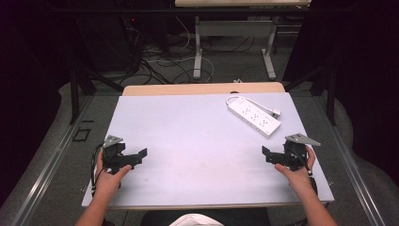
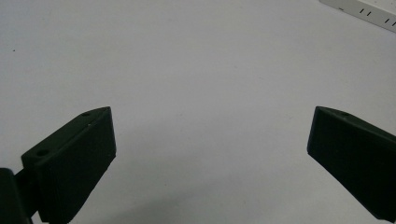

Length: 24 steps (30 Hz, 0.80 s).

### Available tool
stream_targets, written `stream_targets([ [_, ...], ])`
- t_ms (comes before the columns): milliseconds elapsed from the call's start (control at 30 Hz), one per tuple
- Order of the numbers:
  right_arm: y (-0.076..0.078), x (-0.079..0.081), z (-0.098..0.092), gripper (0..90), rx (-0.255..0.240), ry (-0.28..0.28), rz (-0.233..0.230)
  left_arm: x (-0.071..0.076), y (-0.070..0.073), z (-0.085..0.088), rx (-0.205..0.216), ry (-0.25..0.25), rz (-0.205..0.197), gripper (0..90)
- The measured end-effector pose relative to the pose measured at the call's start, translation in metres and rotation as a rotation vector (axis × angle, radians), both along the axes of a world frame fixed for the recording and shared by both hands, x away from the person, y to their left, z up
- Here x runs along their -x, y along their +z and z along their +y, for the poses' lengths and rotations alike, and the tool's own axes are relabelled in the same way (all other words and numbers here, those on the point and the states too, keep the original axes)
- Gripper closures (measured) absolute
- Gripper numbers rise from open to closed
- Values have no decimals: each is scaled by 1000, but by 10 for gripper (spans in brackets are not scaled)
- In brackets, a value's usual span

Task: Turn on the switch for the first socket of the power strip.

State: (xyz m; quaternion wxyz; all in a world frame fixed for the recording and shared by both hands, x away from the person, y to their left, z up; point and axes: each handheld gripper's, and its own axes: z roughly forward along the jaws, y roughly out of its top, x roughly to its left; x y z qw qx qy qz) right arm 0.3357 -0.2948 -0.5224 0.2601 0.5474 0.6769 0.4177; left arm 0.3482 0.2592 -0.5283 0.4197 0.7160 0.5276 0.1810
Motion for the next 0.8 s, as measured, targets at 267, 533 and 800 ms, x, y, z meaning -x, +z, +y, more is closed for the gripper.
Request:
stream_targets([
  [267, -3, 0, -4, 3, 7, -38, -21, 2, 0, 0, 1, 0, 0, 10],
  [533, -2, -2, -8, 0, -4, -55, -7, 6, 0, 0, 6, 12, -9, 11],
  [800, 6, -5, -10, 1, 13, -60, -26, 8, 0, -2, -15, -6, 8, 11],
])
